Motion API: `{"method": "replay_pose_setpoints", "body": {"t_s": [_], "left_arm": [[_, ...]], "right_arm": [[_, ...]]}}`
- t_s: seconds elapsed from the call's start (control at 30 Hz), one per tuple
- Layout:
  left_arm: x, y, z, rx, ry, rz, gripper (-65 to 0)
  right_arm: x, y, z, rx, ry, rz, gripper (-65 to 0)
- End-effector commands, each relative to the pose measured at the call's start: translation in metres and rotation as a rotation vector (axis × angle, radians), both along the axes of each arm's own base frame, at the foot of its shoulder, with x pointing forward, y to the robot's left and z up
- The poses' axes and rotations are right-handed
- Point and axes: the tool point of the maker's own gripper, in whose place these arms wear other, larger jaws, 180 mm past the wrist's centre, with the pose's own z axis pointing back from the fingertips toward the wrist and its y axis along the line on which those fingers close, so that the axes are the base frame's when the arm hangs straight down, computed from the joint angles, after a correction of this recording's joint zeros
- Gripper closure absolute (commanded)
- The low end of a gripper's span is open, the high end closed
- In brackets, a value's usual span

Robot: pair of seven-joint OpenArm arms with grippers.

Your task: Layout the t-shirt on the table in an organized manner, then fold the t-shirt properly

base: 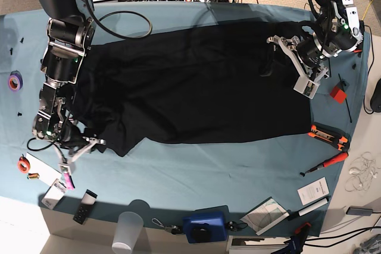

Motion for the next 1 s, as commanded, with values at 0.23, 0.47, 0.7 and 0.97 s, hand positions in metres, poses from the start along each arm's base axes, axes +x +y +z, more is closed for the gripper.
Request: {"method": "replay_pose_setpoints", "body": {"t_s": [0.23, 0.47, 0.7, 0.97], "left_arm": [[0.009, -0.002, 0.017, -0.039, -0.069, 0.006, -44.2], [0.011, -0.002, 0.019, -0.044, -0.08, 0.008, -44.2], [0.011, -0.002, 0.019, -0.044, -0.081, 0.008, -44.2], [0.011, -0.002, 0.019, -0.044, -0.08, 0.009, -44.2]], "right_arm": [[0.012, 0.019, 0.011, 0.058, -0.022, 0.015, -20.2], [0.01, 0.061, 0.002, 0.122, 0.02, 0.096, -20.2], [0.012, 0.06, 0.016, 0.105, 0.054, 0.111, 0.0], [0.039, 0.058, 0.09, 0.006, -0.192, 0.179, 0.0]]}}
